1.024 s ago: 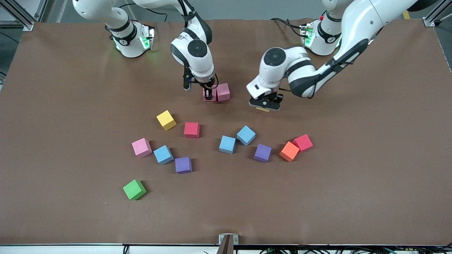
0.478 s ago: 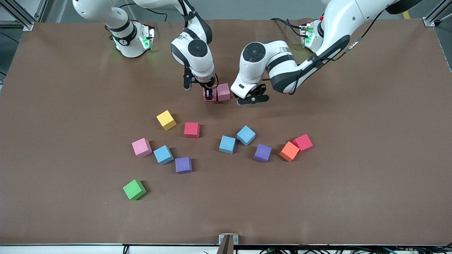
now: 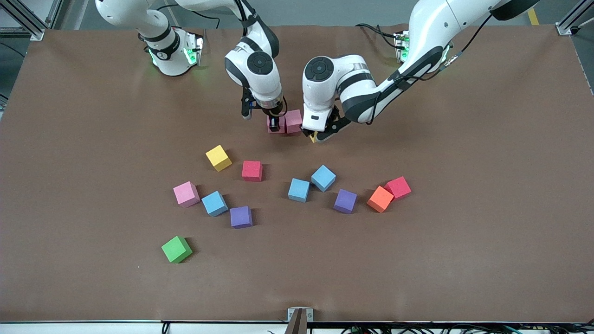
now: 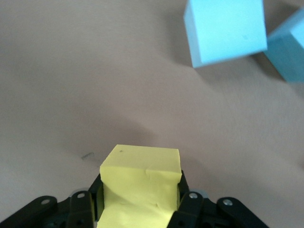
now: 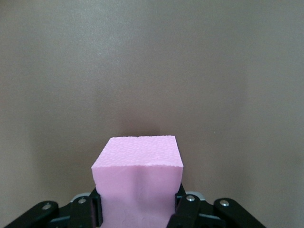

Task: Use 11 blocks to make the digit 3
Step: 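Carry the yellow cube with the left gripper toward the placed pink cube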

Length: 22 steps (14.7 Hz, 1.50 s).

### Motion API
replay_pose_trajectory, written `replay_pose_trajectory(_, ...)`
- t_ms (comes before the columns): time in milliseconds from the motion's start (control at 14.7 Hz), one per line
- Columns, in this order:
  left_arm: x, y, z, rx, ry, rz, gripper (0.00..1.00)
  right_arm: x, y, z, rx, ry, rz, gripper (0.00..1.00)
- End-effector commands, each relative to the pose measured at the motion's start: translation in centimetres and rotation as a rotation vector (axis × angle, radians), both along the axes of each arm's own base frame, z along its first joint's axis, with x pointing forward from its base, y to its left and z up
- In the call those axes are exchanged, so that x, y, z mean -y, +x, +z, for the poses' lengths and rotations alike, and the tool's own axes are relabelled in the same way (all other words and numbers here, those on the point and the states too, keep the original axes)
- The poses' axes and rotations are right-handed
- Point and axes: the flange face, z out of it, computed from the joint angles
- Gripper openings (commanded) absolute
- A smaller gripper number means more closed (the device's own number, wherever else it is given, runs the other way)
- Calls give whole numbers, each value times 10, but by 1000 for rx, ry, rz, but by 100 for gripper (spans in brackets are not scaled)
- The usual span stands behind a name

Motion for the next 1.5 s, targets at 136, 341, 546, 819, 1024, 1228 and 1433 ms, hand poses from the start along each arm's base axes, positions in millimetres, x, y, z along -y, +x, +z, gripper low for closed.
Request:
replay_pose_trajectory(136, 0, 3, 2, -3, 16, 297, 39, -9, -7, -1, 30, -14, 32, 0)
replay_pose_trajectory(341, 3, -1, -3, -6, 25, 454, 39, -8, -7, -2, 44, -27, 61, 0)
replay_pose_trajectory(546, 2, -2, -5, -4, 34, 527, 39, -8, -7, -5, 51, -37, 79, 0)
replay_pose_trajectory(819, 3, -5, -7, 3, 42, 629, 39, -6, -5, -6, 51, -39, 75, 0)
replay_pose_trajectory(1024, 7, -10, -8, 13, 49, 733, 39, -8, -2, -5, 55, -35, 75, 0)
replay_pose_trajectory(1228, 11, -17, -17, 29, 70, 849, 39, -8, -2, -6, 54, -37, 75, 0)
replay_pose_trajectory(1433, 12, -29, -36, 62, 113, 977, 39, -9, -3, -6, 55, -35, 76, 0)
